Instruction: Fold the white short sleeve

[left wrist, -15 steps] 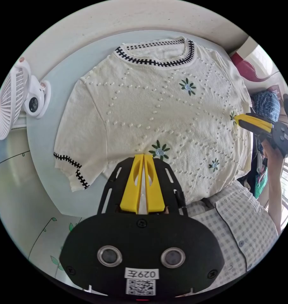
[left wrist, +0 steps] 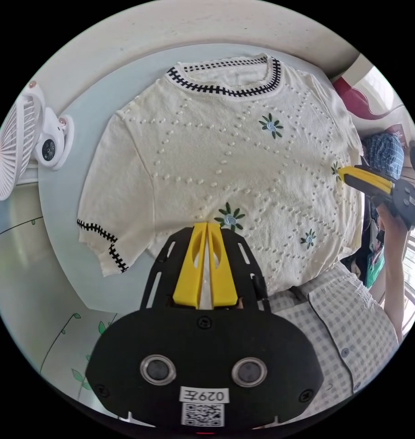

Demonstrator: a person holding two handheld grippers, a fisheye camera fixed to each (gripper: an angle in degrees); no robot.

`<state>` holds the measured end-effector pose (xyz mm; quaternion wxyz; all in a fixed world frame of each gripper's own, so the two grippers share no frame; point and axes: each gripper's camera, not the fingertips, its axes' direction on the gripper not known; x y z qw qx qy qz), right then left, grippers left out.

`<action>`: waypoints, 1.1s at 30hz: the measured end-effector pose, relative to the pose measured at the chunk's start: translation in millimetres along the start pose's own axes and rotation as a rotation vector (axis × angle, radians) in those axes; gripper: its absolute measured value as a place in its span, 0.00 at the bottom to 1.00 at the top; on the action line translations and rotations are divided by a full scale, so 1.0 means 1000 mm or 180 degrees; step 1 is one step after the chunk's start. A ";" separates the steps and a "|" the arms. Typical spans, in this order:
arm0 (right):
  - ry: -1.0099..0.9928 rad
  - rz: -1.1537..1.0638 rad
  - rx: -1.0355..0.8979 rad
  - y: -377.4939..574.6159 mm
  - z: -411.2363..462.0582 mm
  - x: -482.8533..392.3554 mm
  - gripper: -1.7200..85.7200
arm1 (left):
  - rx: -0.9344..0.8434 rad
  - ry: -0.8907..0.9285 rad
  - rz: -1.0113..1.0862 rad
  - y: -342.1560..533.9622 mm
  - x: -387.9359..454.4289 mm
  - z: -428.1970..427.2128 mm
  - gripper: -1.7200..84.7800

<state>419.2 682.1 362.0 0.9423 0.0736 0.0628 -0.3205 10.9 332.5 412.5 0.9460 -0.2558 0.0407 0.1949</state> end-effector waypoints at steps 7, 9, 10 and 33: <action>-0.0220 -0.0014 -0.0045 0.032 -0.036 0.036 0.01 | 0.0003 -0.0067 0.0167 0.002 0.015 0.006 0.01; -0.0385 0.0126 0.0305 0.066 -0.068 0.056 0.01 | 0.0004 -0.0102 0.0271 0.002 0.022 0.009 0.01; -0.0439 0.0175 0.0378 0.076 -0.076 0.061 0.01 | 0.0003 -0.0109 0.0298 0.003 0.023 0.009 0.01; -0.1677 0.2334 -0.0091 0.412 -0.112 0.180 0.01 | -0.0399 -0.0576 0.1714 -0.004 0.087 0.028 0.01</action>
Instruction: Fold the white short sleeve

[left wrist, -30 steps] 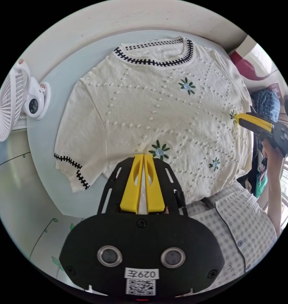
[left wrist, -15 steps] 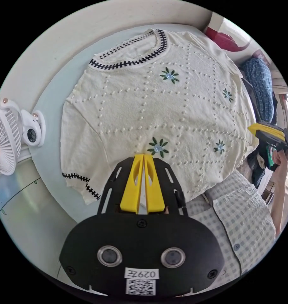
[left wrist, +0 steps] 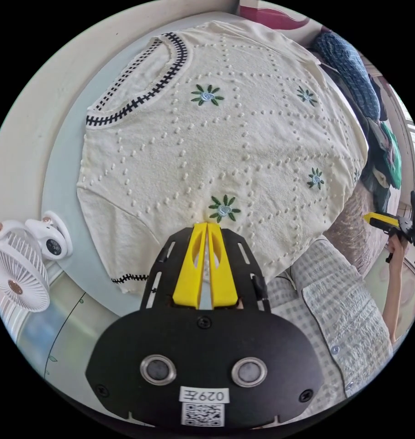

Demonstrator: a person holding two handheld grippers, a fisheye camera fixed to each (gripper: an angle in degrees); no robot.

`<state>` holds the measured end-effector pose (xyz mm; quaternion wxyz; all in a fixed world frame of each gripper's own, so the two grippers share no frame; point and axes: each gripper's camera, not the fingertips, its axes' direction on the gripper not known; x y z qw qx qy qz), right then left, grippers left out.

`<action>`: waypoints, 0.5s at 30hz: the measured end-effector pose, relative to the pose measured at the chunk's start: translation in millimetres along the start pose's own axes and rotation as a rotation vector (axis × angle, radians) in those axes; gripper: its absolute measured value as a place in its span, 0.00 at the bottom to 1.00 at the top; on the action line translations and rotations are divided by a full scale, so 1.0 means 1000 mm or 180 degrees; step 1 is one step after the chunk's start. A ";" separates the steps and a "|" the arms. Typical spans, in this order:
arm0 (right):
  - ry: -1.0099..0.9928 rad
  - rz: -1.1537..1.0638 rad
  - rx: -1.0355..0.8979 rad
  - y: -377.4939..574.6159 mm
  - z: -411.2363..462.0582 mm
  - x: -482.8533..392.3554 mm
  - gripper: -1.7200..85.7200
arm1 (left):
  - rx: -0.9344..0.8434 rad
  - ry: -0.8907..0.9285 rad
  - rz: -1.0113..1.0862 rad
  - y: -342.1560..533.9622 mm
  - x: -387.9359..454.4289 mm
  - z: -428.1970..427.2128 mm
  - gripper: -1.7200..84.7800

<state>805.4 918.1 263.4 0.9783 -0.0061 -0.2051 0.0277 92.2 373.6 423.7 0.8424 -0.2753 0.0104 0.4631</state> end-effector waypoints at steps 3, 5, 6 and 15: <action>0.0113 -0.0232 0.0258 -0.043 -0.037 -0.020 0.01 | 0.0030 -0.0103 0.0052 0.003 0.004 0.000 0.01; 0.0118 -0.0436 0.0309 -0.077 -0.052 -0.037 0.01 | -0.0092 -0.0281 -0.0018 0.006 0.001 0.003 0.01; 0.0109 -0.0579 0.0306 -0.100 -0.057 -0.049 0.01 | -0.0127 -0.0355 -0.0039 0.009 -0.003 0.004 0.01; -0.0159 -0.1292 -0.0637 -0.169 -0.022 -0.081 0.02 | -0.0162 0.0005 -0.0773 0.061 -0.085 0.014 0.01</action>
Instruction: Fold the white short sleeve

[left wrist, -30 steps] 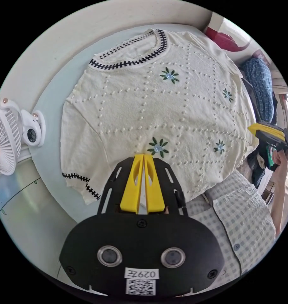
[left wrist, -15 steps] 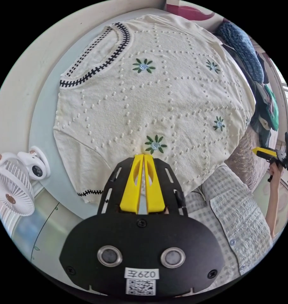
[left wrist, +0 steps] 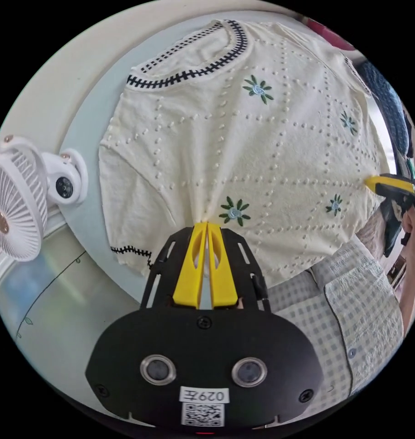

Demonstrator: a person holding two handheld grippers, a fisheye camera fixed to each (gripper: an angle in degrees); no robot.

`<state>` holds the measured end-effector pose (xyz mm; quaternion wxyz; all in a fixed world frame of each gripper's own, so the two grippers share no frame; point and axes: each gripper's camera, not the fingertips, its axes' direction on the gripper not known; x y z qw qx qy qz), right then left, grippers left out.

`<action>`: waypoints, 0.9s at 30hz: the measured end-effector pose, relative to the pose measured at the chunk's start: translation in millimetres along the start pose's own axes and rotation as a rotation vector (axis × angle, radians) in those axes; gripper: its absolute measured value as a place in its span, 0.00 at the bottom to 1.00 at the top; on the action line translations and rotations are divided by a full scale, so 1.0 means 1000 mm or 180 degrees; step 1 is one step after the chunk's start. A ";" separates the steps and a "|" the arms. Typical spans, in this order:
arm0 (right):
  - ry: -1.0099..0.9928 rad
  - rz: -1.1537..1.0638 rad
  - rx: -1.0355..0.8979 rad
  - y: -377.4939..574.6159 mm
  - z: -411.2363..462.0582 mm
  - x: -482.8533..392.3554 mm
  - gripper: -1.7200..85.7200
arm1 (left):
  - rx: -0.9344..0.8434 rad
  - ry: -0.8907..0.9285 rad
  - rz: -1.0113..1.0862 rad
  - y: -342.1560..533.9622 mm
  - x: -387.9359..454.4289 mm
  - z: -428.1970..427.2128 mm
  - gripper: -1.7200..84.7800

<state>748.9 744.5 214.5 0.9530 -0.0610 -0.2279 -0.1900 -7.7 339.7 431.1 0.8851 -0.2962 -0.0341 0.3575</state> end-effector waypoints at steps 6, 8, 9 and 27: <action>-0.0756 0.0108 0.1039 0.012 -0.099 0.095 0.02 | 0.0406 0.0945 -0.0306 0.042 -0.043 -0.013 0.01; -0.0965 0.0227 0.1296 0.007 -0.132 0.138 0.04 | 0.0588 0.1263 -0.0450 0.050 -0.047 -0.015 0.01; -0.0958 0.0325 0.1373 -0.001 -0.149 0.163 0.05 | 0.0648 0.1396 -0.0537 0.052 -0.047 -0.014 0.01; -0.1235 0.0765 0.0936 -0.101 -0.166 0.338 0.12 | 0.0620 0.1954 -0.1290 0.061 -0.060 0.003 0.01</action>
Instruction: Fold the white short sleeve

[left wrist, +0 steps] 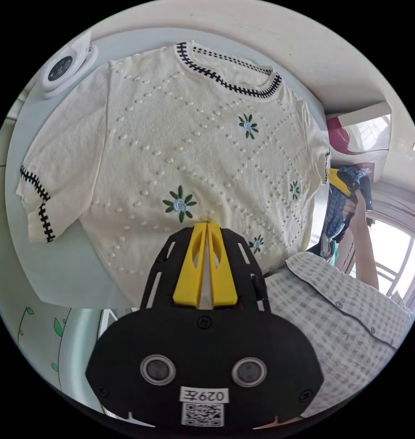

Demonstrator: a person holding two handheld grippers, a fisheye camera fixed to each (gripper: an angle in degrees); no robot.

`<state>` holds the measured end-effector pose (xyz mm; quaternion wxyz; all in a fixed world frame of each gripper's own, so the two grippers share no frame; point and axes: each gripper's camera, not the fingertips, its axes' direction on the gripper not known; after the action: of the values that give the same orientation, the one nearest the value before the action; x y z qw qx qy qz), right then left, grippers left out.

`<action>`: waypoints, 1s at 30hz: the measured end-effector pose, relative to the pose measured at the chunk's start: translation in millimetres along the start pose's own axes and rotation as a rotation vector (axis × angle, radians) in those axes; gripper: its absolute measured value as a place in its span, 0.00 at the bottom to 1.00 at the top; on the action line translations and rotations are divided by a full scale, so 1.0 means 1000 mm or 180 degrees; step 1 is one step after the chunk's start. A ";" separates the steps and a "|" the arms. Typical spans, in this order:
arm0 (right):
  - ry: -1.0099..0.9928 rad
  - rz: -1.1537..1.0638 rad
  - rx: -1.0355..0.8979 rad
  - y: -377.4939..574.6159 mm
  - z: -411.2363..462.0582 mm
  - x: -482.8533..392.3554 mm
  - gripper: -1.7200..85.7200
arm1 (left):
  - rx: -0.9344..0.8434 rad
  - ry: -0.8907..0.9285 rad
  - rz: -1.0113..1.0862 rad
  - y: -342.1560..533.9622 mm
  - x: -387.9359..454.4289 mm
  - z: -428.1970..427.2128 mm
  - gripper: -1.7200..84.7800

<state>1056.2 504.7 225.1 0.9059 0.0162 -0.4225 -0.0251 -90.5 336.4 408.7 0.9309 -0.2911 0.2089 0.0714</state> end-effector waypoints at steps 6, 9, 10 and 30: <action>-0.0096 0.0278 0.0261 0.029 -0.021 0.043 0.15 | -0.0075 -0.0256 0.0060 0.000 0.014 -0.003 0.01; -0.0399 0.0339 0.0064 0.026 0.003 0.069 0.12 | -0.0141 -0.0309 0.0162 -0.004 0.023 -0.002 0.01; -0.0454 0.0331 -0.0001 0.023 0.009 0.071 0.12 | -0.0150 -0.0301 0.0174 -0.004 0.024 -0.002 0.01; 0.0191 -0.1817 0.0675 -0.019 0.094 -0.104 0.03 | -0.0202 -0.0649 0.0420 0.042 0.056 -0.004 0.01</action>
<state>916.6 491.5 205.4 0.8675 0.2294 -0.3742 -0.2339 -51.9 368.8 360.3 0.9309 -0.2973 0.1295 0.1682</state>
